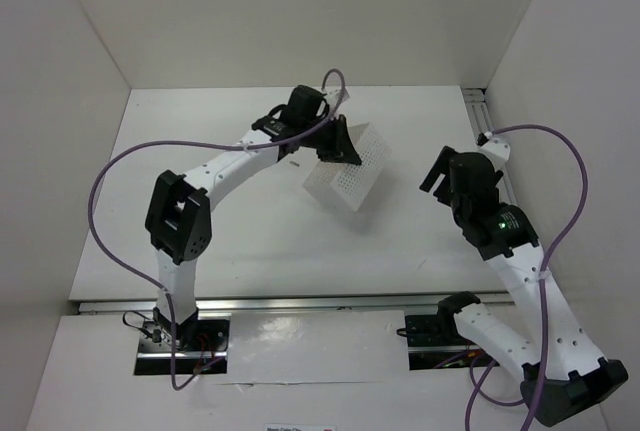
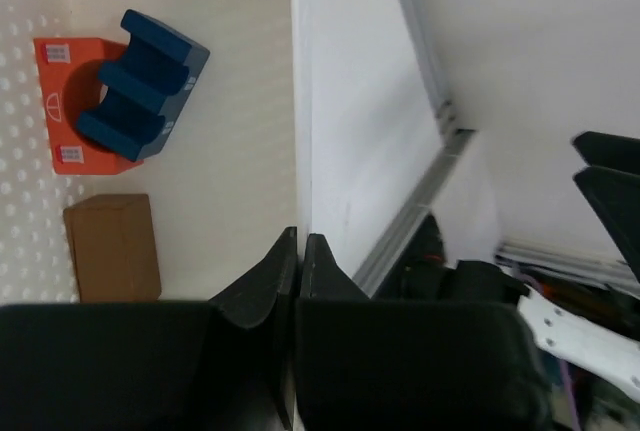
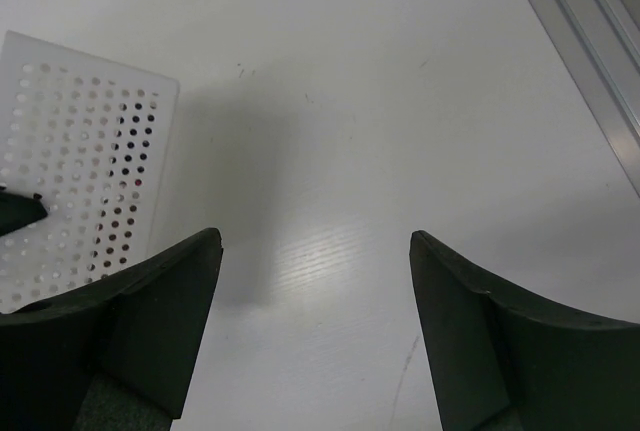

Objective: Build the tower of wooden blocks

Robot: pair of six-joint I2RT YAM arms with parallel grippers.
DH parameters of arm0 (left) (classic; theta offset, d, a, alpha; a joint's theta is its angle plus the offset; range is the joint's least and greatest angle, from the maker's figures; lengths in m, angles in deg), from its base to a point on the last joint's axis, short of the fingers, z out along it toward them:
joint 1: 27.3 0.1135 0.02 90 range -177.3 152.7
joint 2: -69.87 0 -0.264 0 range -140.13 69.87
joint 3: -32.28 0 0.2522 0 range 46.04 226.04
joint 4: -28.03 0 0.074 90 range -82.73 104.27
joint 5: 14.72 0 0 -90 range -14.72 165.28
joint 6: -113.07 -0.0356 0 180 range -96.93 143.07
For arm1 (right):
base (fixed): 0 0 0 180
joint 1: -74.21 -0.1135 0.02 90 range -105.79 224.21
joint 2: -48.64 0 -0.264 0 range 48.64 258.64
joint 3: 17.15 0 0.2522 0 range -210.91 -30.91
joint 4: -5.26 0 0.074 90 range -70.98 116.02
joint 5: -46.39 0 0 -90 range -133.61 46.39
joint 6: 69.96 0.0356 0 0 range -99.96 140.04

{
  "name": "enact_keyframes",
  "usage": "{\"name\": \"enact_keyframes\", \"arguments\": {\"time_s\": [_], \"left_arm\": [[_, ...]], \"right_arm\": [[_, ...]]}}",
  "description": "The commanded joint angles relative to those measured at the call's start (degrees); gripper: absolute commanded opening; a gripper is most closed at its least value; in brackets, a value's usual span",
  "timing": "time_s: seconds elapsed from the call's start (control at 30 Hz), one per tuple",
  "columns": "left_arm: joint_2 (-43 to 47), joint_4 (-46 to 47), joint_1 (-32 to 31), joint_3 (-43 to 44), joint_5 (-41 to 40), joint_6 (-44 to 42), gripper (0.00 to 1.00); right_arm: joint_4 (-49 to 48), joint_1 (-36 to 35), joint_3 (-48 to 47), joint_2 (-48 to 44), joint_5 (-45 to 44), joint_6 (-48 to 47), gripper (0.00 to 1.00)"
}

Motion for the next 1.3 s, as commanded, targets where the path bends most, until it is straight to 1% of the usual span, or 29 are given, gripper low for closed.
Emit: {"name": "enact_keyframes", "arguments": {"time_s": [0.0, 0.03, 0.07, 0.1, 0.17, 0.2, 0.23, 0.27, 0.3, 0.33, 0.37, 0.4, 0.43, 0.47, 0.5, 0.53, 0.6, 0.63, 0.7, 0.83, 0.9, 1.0, 1.07, 1.27], "left_arm": [[0.5, 22.2, 4.5, -5.7, 20.7, 9.4, 0.00], [-0.2, 26.9, 5.4, -7.2, 24.1, 11.7, 0.00], [-1.1, 31.1, 6.1, -9.1, 27.1, 13.9, 0.00], [-2.0, 38.5, 7.5, -9.7, 31.5, 18.1, 0.00], [-5.2, 44.6, 8.5, -10.9, 34.5, 22.2, 0.00], [-6.2, 48.5, 9.0, -11.6, 37.0, 27.9, 0.00], [-7.1, 58.1, 9.7, -12.3, 38.1, 31.4, 0.00], [-8.5, 63.3, 9.8, -14.1, 38.9, 34.9, 0.00], [-9.1, 68.0, 10.3, -15.0, 39.4, 38.3, 0.00], [-9.8, 72.0, 10.3, -15.8, 39.4, 43.9, 0.00], [-10.3, 79.2, 10.3, -16.6, 39.4, 46.3, 0.00], [-10.8, 82.9, 10.3, -18.7, 39.4, 50.6, 0.00], [-10.8, 86.3, 10.3, -19.7, 39.4, 52.6, 0.00], [-11.6, 89.7, 10.3, -20.6, 38.8, 54.7, 0.00], [-12.1, 96.6, 10.3, -21.9, 37.9, 56.9, 0.00], [-13.7, 100.7, 10.3, -21.9, 37.4, 62.2, 0.00], [-15.7, 108.8, 10.8, -22.6, 35.8, 68.0, 0.00], [-16.8, 115.1, 10.8, -22.6, 34.1, 72.7, 0.00], [-19.1, 117.7, 10.8, -20.4, 33.5, 75.0, 0.00], [-19.1, 117.1, 10.8, -20.4, 32.3, 75.0, 0.00], [-20.3, 120.7, 10.8, -20.4, 31.4, 77.1, 0.00], [-23.1, 125.0, 10.8, -17.7, 30.0, 81.7, 0.00], [-24.2, 126.7, 10.8, -16.9, 27.7, 83.8, 0.00], [-25.5, 127.5, 10.8, -15.9, 26.6, 83.8, 0.00]], "right_arm": [[2.6, -0.3, -2.4, -2.0, 0.7, -0.7, 0.82], [3.1, -0.3, -2.4, -2.0, 0.7, -0.7, 0.82], [3.1, -0.3, -2.4, -2.6, 0.7, -0.7, 0.85], [3.1, -0.3, -1.8, -2.6, 0.7, -0.7, 0.85], [3.7, -0.3, -1.8, -2.6, 0.7, -0.7, 0.85], [3.7, -0.3, -1.8, -2.6, 0.7, -0.7, 0.85], [3.7, -0.3, -1.8, -2.6, 0.7, -0.7, 0.85], [3.7, -0.3, -1.8, -2.6, 0.7, -0.7, 0.85], [3.7, -0.3, -2.3, -2.0, 0.7, -0.7, 0.85], [3.7, -0.3, -2.4, -2.0, 0.7, -0.7, 0.86], [3.7, -0.3, -2.4, -1.5, 0.7, -0.7, 0.86], [3.7, -0.3, -2.4, -1.5, 0.1, -0.7, 0.88], [3.7, -0.3, -2.4, -1.5, 0.1, -0.7, 0.88], [4.3, -0.3, -2.4, -0.8, 0.1, -0.7, 0.88], [4.3, -0.3, -2.4, -0.8, 0.1, -0.7, 0.88], [4.3, -0.3, -2.4, -0.2, 0.1, -0.7, 0.88], [4.3, -0.3, -2.4, -0.2, 0.1, -0.7, 0.88], [4.3, -0.3, -2.4, -0.2, 0.1, -0.7, 0.88], [4.3, -0.3, -2.4, -0.2, 0.1, -0.7, 0.88], [4.3, -0.3, -1.8, -0.2, 0.6, -0.7, 0.88], [4.3, -0.3, -1.8, -0.2, 0.6, -0.7, 0.88], [3.8, -0.3, -1.3, -0.2, 1.2, -0.7, 0.88], [3.7, -0.3, -1.3, 0.4, 1.2, -0.7, 0.88], [3.2, -0.3, -1.3, 0.9, 1.8, -0.7, 0.89]]}}
